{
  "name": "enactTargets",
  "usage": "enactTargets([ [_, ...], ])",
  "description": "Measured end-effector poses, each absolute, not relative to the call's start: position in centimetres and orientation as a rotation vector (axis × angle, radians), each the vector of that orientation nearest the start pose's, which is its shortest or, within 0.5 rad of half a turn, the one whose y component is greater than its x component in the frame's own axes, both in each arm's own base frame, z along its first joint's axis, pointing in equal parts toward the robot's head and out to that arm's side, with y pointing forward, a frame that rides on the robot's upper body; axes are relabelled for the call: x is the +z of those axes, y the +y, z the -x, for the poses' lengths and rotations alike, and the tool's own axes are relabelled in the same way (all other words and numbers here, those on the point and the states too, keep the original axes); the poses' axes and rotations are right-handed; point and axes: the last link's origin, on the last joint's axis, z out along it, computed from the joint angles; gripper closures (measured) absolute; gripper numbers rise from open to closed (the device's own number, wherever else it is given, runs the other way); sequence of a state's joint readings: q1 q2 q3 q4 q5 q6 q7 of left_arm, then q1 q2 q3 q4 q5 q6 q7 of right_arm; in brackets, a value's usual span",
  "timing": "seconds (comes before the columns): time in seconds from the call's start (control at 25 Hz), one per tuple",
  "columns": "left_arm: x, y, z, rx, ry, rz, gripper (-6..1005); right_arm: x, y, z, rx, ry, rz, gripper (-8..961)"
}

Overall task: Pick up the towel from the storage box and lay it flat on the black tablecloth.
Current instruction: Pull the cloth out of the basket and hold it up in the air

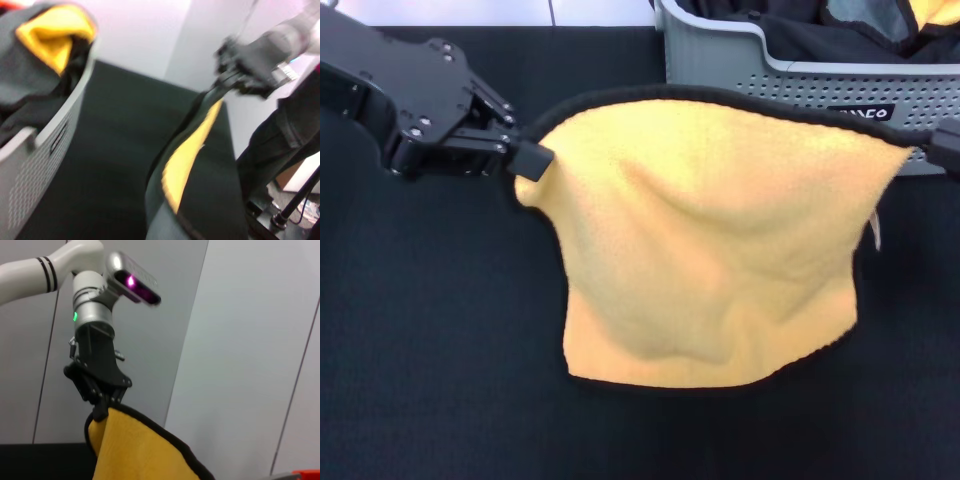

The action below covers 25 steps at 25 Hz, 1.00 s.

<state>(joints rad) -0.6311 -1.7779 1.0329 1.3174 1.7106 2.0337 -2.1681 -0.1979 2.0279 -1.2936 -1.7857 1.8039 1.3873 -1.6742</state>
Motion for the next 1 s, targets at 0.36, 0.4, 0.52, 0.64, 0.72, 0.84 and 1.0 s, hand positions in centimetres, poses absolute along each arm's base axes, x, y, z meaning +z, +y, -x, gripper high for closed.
enactTargets([
  [0.36, 12.7, 35.5, 11.8, -0.126, -0.403, 3.124, 971, 10.1, 27.7, -16.2, 0.682, -0.121, 2.402, 948],
  [0.4, 12.8, 36.1, 11.5, -0.117, -0.395, 3.108, 971, 10.6, 28.3, -15.7, 0.663, -0.152, 2.378, 948],
  [0.52, 13.3, 37.6, 10.3, -0.098, -0.346, 3.046, 970, 12.2, 29.0, -14.4, 0.645, -0.224, 2.318, 948],
  [0.64, 13.8, 38.5, 9.2, -0.077, -0.296, 2.993, 970, 13.9, 29.1, -13.3, 0.629, -0.285, 2.255, 948],
  [0.72, 14.1, 38.8, 8.8, -0.059, -0.273, 2.970, 970, 14.6, 28.8, -12.7, 0.622, -0.311, 2.225, 948],
  [0.84, 14.3, 38.8, 8.8, -0.047, -0.261, 2.955, 970, 14.8, 28.4, -12.5, 0.628, -0.301, 2.226, 948],
  [1.0, 14.1, 37.3, 9.5, -0.103, -0.272, 3.031, 970, 14.1, 26.7, -12.9, 0.682, -0.243, 2.299, 948],
])
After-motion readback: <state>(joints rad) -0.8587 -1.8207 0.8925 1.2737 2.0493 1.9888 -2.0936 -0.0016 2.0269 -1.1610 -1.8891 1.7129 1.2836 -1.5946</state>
